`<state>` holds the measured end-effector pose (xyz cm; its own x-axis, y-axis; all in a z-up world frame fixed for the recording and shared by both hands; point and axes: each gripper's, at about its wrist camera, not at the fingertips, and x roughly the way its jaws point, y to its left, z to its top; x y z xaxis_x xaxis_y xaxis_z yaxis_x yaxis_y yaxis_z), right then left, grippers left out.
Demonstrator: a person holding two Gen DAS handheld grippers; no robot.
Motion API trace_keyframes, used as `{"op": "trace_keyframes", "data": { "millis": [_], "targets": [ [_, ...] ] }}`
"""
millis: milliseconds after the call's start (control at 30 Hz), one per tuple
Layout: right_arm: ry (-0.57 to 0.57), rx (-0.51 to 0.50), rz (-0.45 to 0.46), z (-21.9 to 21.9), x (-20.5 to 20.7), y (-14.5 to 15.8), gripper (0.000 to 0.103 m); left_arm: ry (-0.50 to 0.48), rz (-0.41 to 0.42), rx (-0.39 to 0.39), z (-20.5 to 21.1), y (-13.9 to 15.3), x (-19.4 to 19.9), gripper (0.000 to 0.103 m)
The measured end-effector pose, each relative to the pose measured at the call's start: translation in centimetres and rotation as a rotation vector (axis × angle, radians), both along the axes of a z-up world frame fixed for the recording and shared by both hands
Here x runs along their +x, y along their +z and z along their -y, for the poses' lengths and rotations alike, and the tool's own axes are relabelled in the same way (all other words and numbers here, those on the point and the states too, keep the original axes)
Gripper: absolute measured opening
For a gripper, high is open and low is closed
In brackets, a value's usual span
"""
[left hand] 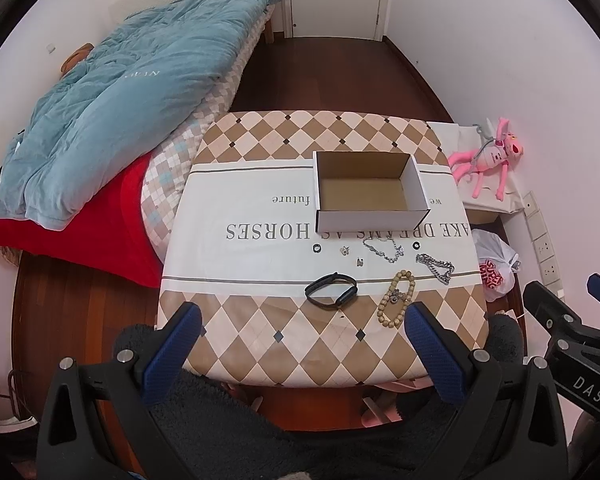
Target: Organize jewelry
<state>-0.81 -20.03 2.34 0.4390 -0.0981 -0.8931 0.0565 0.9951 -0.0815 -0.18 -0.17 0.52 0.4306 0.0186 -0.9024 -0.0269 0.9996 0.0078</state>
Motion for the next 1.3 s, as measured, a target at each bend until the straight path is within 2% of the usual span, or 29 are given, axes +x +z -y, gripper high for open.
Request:
{"op": "trace_keyframes", "data": {
  "millis": [200, 1233, 1300],
  "targets": [
    [0.002, -0.001, 0.001, -0.1, 0.5, 0.8, 0.103, 0.000, 0.001, 0.000, -0.1, 0.0, 0.0, 0.103],
    [0.001, -0.003, 0.009, -0.3, -0.2, 0.1, 0.103, 0.007, 0.004, 0.001, -0.5, 0.4, 0.4, 0.103],
    [0.001, -0.003, 0.010, -0.4, 0.4, 1.0, 0.103, 0.013, -0.002, -0.010, -0.6, 0.3, 0.4, 0.103]
  ]
}}
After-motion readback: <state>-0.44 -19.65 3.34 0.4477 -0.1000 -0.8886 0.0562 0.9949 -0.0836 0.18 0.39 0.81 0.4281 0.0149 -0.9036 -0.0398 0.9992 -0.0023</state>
